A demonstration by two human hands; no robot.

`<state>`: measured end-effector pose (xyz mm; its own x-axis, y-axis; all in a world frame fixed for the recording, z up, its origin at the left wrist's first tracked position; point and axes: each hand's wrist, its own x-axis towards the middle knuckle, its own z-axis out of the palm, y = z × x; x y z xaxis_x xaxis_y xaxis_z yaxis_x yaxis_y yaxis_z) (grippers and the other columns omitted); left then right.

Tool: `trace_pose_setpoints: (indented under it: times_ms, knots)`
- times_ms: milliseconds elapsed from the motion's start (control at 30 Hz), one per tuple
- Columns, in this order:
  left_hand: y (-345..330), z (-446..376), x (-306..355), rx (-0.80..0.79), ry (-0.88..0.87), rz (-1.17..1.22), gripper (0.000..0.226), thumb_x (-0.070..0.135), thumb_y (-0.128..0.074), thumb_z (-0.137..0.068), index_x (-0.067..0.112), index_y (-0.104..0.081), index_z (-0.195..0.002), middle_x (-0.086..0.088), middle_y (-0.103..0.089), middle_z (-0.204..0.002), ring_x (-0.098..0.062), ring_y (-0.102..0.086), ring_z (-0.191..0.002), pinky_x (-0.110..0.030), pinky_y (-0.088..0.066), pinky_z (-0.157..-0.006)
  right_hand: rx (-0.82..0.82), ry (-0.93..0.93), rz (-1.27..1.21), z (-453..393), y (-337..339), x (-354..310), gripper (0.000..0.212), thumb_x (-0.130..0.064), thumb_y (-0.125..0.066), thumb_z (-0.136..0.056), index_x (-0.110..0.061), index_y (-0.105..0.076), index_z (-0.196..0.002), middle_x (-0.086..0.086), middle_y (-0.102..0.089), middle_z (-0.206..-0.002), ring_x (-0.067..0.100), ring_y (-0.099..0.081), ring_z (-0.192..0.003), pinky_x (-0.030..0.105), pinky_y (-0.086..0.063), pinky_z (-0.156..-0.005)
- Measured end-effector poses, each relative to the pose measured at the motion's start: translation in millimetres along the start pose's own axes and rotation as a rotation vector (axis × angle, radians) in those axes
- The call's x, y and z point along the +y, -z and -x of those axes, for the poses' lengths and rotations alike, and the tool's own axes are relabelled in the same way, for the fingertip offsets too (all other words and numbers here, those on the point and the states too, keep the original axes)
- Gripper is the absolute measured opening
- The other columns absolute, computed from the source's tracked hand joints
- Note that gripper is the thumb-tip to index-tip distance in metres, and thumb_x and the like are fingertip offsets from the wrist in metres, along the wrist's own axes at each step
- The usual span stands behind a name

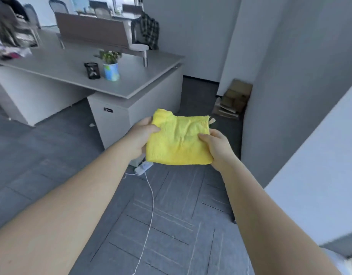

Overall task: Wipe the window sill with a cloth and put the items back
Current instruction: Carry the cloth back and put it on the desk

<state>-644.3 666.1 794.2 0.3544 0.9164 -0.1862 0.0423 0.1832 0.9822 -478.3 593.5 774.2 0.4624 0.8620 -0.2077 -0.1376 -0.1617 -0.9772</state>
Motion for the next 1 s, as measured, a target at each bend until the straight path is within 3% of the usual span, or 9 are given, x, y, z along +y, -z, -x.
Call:
trace_pose_setpoints:
  times_ms: [167,267,333,467,567,700,867,1000]
  knots:
    - [131,-57,24,0.024,-0.014,-0.097,0.047,-0.002,-0.041,-0.088,0.017,-0.041,-0.132,-0.009,-0.057,-0.119,-0.022,-0.057,-0.093,-0.038,-0.047,-0.085,-0.059,-0.002,-0.002,-53,-134,-12,0.008,-0.007,-0.055,-0.086,-0.013,-0.057,-0.092,0.006,-0.06,-0.091,0.024,-0.058,-0.085,0.04,-0.051,-0.079]
    - [187,-91,41,0.069,-0.031,-0.133,0.05,-0.003,-0.043,-0.088,0.02,-0.04,-0.133,-0.003,-0.058,-0.106,-0.022,-0.056,-0.092,-0.036,-0.047,-0.083,-0.1,-0.011,-0.007,-83,-193,-22,0.012,-0.007,-0.055,-0.086,-0.018,-0.054,-0.081,0.003,-0.058,-0.085,0.019,-0.056,-0.076,0.038,-0.05,-0.076]
    - [212,-115,51,0.087,-0.045,-0.138,0.051,-0.003,-0.044,-0.087,0.02,-0.041,-0.133,-0.006,-0.054,-0.113,-0.025,-0.054,-0.1,-0.039,-0.046,-0.087,-0.108,-0.01,-0.004,-104,-221,-29,0.015,-0.007,-0.055,-0.086,-0.021,-0.053,-0.079,0.004,-0.058,-0.087,0.02,-0.056,-0.077,0.044,-0.05,-0.083]
    - [243,-169,63,0.106,-0.063,-0.14,0.051,-0.004,-0.042,-0.087,0.021,-0.043,-0.131,-0.002,-0.052,-0.11,-0.024,-0.052,-0.1,-0.029,-0.045,-0.076,-0.11,-0.011,0.0,-157,-261,-39,0.012,-0.008,-0.054,-0.086,-0.02,-0.054,-0.087,0.003,-0.058,-0.092,0.024,-0.056,-0.091,0.046,-0.048,-0.091]
    - [259,-219,64,0.117,-0.048,-0.161,0.051,-0.003,-0.042,-0.087,0.021,-0.041,-0.132,-0.002,-0.052,-0.114,-0.024,-0.053,-0.101,-0.028,-0.045,-0.075,-0.118,-0.022,-0.006,-205,-283,-39,0.014,-0.007,-0.054,-0.086,-0.021,-0.054,-0.084,0.002,-0.058,-0.09,0.023,-0.056,-0.088,0.046,-0.048,-0.089]
    - [271,-295,60,0.115,-0.007,-0.206,0.05,-0.001,-0.043,-0.088,0.021,-0.041,-0.133,-0.002,-0.053,-0.116,-0.024,-0.053,-0.102,-0.037,-0.047,-0.082,-0.11,-0.056,-0.03,-279,-305,-33,0.016,-0.006,-0.052,-0.088,-0.02,-0.054,-0.083,0.001,-0.057,-0.084,0.017,-0.056,-0.075,0.043,-0.049,-0.083]
    - [292,-389,61,0.118,0.061,-0.206,0.042,0.003,-0.046,-0.088,0.014,-0.045,-0.128,-0.007,-0.053,-0.117,-0.026,-0.052,-0.102,-0.044,-0.044,-0.094,-0.121,-0.135,-0.035,-365,-337,-34,0.02,-0.001,-0.048,-0.089,-0.012,-0.05,-0.106,0.003,-0.057,-0.088,0.025,-0.056,-0.086,0.047,-0.047,-0.09]
    - [312,-457,59,0.114,0.105,-0.199,0.04,0.003,-0.046,-0.088,0.011,-0.046,-0.127,-0.009,-0.054,-0.116,-0.025,-0.051,-0.099,-0.036,-0.044,-0.078,-0.107,-0.183,-0.029,-420,-364,-36,0.025,0.002,-0.044,-0.09,-0.012,-0.051,-0.11,0.003,-0.056,-0.086,0.021,-0.055,-0.079,0.046,-0.047,-0.088]
